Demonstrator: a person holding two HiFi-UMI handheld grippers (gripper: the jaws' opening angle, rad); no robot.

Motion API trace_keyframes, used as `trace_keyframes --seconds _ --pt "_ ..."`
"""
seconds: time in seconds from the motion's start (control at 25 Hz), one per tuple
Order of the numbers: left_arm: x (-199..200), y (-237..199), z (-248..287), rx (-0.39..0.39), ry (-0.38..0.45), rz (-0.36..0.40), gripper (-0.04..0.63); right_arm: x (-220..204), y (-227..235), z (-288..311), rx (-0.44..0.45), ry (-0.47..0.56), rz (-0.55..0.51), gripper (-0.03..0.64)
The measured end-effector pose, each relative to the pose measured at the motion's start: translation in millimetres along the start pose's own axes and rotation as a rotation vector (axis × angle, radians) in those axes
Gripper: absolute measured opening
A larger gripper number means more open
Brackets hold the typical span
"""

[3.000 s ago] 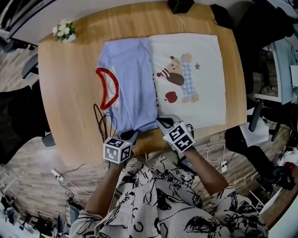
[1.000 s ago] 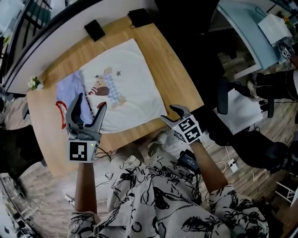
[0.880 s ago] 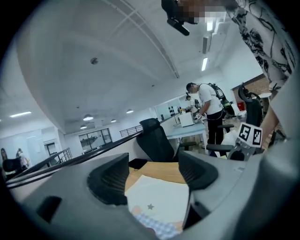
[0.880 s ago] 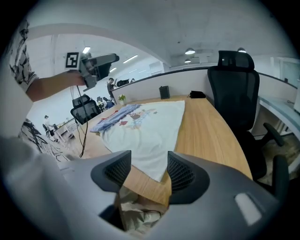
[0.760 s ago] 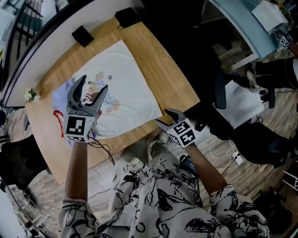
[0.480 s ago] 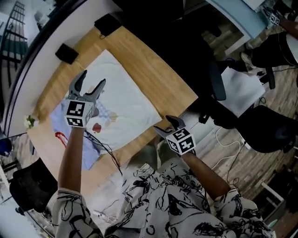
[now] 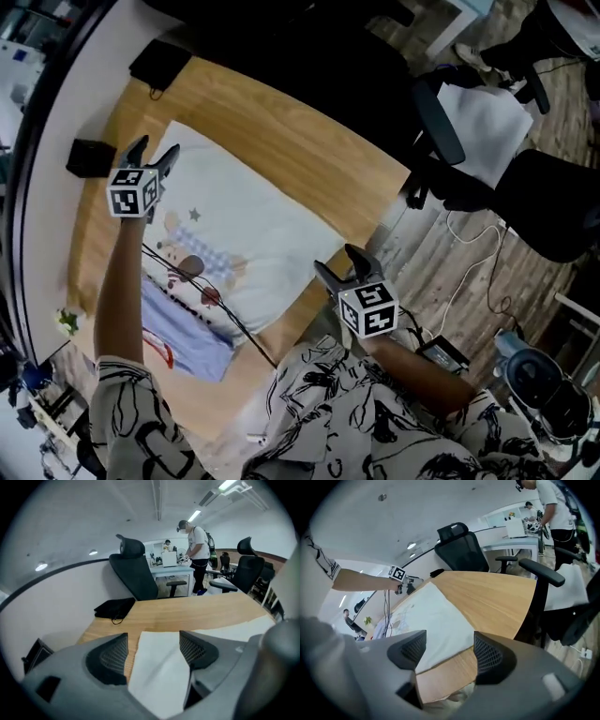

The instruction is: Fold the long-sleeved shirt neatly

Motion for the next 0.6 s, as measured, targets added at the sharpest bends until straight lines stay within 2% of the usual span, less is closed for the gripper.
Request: trace_keyframes --seconds 0.2,0.4,0.48,0.6 --pt "-3.2 -32.4 43.8 -0.089 -0.026 0.045 0.351 -1.8 -8.3 21.0 -0.055 0.012 0.131 0.321" --pt "6.4 -38.8 67.1 -0.155 -0.034 0.073 0.351 3.2 10.0 13.8 -0.217 0.070 0.213 0.321" --pt "11.0 -40.3 70.9 -0.168 -0.020 0.072 0.350 1.5 13.3 12.9 -0.236 0.075 0.271 0.321" --pt "13.6 -36.5 77.9 -0.193 -0.008 0.078 0.348 1.9 16.9 16.9 -0.256 0.069 0.287 0.310"
Point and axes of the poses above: the fingertips, and each gripper's own axes: z forward along the fingers, y to its right, x out of its top, the point moved 2 cm from there along -z, backward along the fingers, and after that the axes turned 4 degrees about z, right-handed, at the moved point
